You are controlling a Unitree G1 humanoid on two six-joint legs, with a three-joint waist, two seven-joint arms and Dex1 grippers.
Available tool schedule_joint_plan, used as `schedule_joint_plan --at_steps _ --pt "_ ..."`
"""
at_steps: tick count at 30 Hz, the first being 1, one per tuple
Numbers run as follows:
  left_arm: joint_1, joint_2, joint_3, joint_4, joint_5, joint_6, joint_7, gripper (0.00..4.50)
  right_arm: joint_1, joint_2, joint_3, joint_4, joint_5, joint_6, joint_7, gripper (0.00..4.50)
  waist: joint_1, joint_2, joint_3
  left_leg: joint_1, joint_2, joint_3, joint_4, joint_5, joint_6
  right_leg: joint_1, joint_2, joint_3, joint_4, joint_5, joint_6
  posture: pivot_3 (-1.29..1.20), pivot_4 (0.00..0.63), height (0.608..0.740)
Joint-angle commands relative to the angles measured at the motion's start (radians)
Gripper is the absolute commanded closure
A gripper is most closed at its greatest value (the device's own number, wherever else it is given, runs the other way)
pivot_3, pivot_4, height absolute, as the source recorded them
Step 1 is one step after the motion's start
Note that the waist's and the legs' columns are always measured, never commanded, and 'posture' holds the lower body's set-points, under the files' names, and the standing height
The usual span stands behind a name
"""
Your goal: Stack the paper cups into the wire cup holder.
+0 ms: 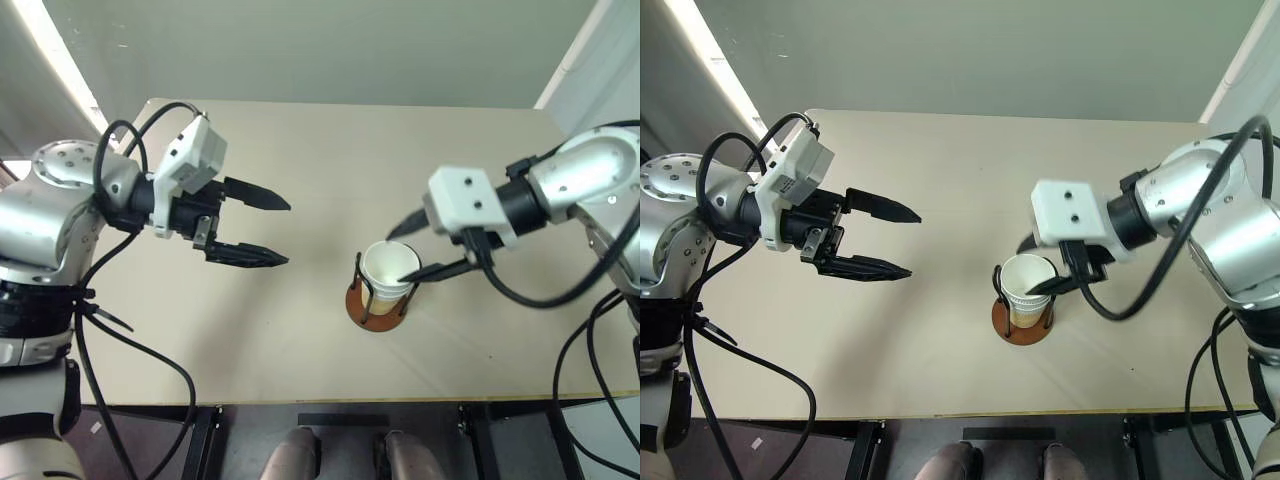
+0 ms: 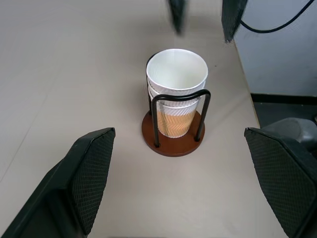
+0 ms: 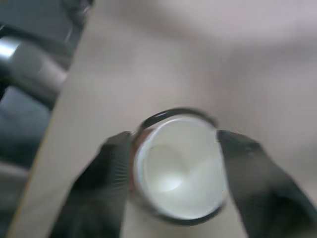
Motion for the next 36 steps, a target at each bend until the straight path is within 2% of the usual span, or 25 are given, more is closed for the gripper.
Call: schedule_joint_plan --at_steps 1,8,12,15,20,26,31,36 --pt "0.004 0.001 0.039 -0.027 0.000 -0.003 0.033 0.00 -0.027 -0.012 -0.116 0.047 0.025 0.041 -0.051 0.74 0.003 0.000 0.000 0.000 0.000 0.000 0.000 0.000 0.000 0.000 0.000 0.000 0.000 0.000 0.000 0.00 0.150 0.740" --pt "0.043 -0.041 0.098 -0.026 -0.025 0.023 0.154 0.00 0.057 0.023 -0.300 0.181 0.084 0.100 -0.191 0.74 0.003 0.000 0.000 0.000 0.000 0.000 0.000 0.000 0.000 0.001 0.000 0.000 0.001 0.000 0.000 0.00 0.150 0.740" --pt "0.070 -0.080 0.128 -0.007 -0.011 0.016 0.246 0.00 0.121 0.048 -0.352 0.287 0.065 0.050 -0.267 0.74 0.003 0.000 0.000 0.000 0.000 0.000 -0.001 0.001 -0.001 0.000 0.000 0.000 0.002 0.000 0.000 0.00 0.150 0.740" --pt "0.078 -0.165 0.177 0.048 0.032 -0.042 0.397 0.00 0.196 0.096 -0.389 0.401 0.038 -0.024 -0.349 0.74 0.006 0.000 0.000 0.002 0.000 0.000 -0.001 0.001 -0.002 0.003 0.000 0.000 0.002 0.000 0.000 0.00 0.150 0.740" --pt "0.136 -0.231 0.204 0.081 0.078 -0.072 0.526 0.00 0.283 0.210 -0.473 0.508 0.042 -0.070 -0.507 0.74 0.006 0.000 0.000 0.004 0.000 0.002 -0.001 0.001 -0.002 0.002 0.000 0.001 0.003 0.000 0.001 0.00 0.150 0.740" --pt "0.292 -0.197 0.189 0.037 0.097 -0.108 0.481 0.00 0.293 0.258 -0.537 0.670 0.007 -0.143 -0.676 0.74 0.008 0.000 0.000 0.004 0.000 0.002 -0.003 0.001 -0.003 0.001 0.000 0.002 0.003 0.000 0.000 0.00 0.150 0.740" --pt "0.307 -0.204 0.204 0.089 0.123 -0.139 0.511 0.00 0.311 0.259 -0.532 0.750 -0.029 -0.236 -0.714 0.74 0.024 0.000 0.000 0.004 -0.001 0.002 -0.002 0.001 -0.003 0.001 0.000 0.001 0.004 0.000 0.000 0.00 0.150 0.740" --pt "0.300 -0.209 0.209 0.096 0.120 -0.144 0.530 0.00 0.342 0.294 -0.545 0.729 -0.010 -0.251 -0.732 0.74 0.024 0.000 0.000 0.004 -0.001 0.002 -0.002 0.001 -0.004 0.001 0.000 0.001 0.005 0.001 0.000 0.00 0.150 0.740"
